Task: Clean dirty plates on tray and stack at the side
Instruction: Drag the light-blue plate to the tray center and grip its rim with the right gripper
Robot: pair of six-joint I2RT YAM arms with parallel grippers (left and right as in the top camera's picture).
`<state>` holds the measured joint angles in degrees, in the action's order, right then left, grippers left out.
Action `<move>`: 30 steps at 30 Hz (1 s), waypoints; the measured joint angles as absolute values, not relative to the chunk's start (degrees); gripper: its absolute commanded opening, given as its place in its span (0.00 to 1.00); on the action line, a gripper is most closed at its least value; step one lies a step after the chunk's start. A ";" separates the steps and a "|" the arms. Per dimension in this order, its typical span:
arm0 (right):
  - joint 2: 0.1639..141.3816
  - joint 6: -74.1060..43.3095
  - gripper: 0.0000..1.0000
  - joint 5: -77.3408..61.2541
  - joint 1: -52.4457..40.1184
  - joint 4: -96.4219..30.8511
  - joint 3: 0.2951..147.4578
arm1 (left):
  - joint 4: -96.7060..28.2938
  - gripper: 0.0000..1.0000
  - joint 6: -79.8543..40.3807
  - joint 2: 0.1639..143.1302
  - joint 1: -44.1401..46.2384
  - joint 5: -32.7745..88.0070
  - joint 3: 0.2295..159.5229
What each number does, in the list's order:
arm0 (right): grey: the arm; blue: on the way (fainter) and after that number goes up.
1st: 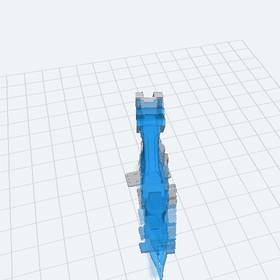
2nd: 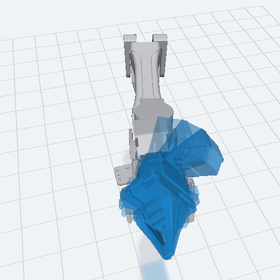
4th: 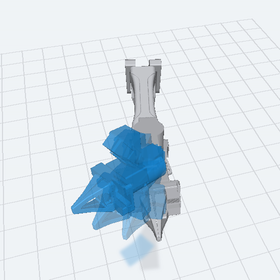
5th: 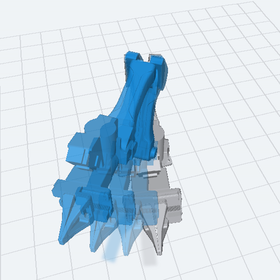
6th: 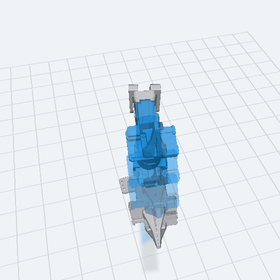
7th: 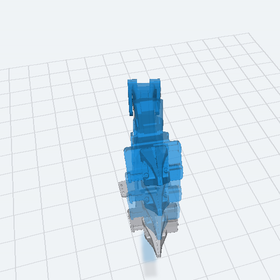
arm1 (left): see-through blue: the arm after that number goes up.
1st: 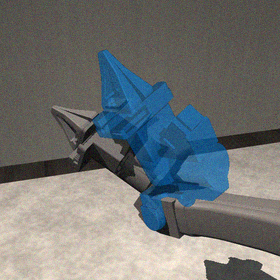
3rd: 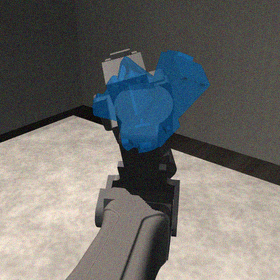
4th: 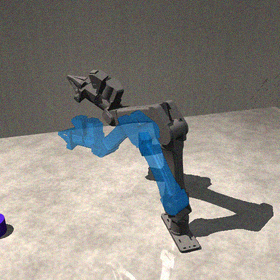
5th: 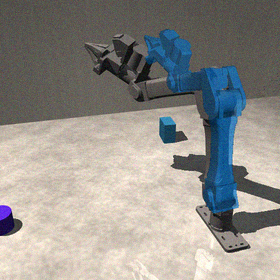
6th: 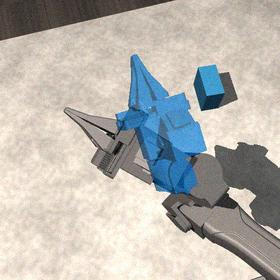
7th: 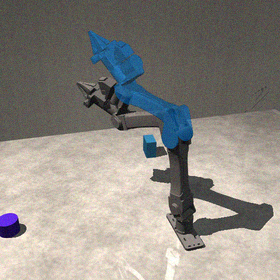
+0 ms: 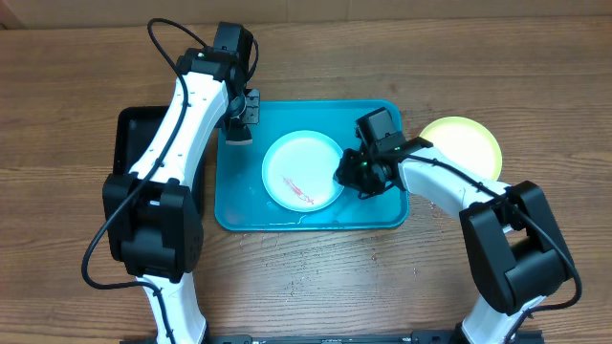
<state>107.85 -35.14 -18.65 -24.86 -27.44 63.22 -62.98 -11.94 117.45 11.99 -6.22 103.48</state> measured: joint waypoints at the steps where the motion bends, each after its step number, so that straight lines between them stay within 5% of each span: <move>1: 107.85 -33.93 0.48 -18.94 -24.91 -27.88 63.42 | -62.96 0.04 -11.97 117.45 11.99 -6.22 103.48; 12: 111.13 -14.17 0.46 -13.98 -23.44 -32.32 76.86 | -61.47 0.04 -12.49 117.45 11.99 -6.22 103.48; 20: 118.76 -8.73 0.26 -12.03 -23.38 -32.95 79.61 | -61.49 0.04 -13.41 117.45 11.99 -6.22 103.48; 23: 118.76 -8.25 0.04 -11.70 -23.40 -33.10 79.70 | -61.41 0.04 -13.43 117.45 11.99 -6.22 103.48; 30: 118.78 -16.71 0.04 -11.75 -24.47 -36.14 80.05 | -61.25 0.04 -13.43 117.45 11.99 -6.20 103.48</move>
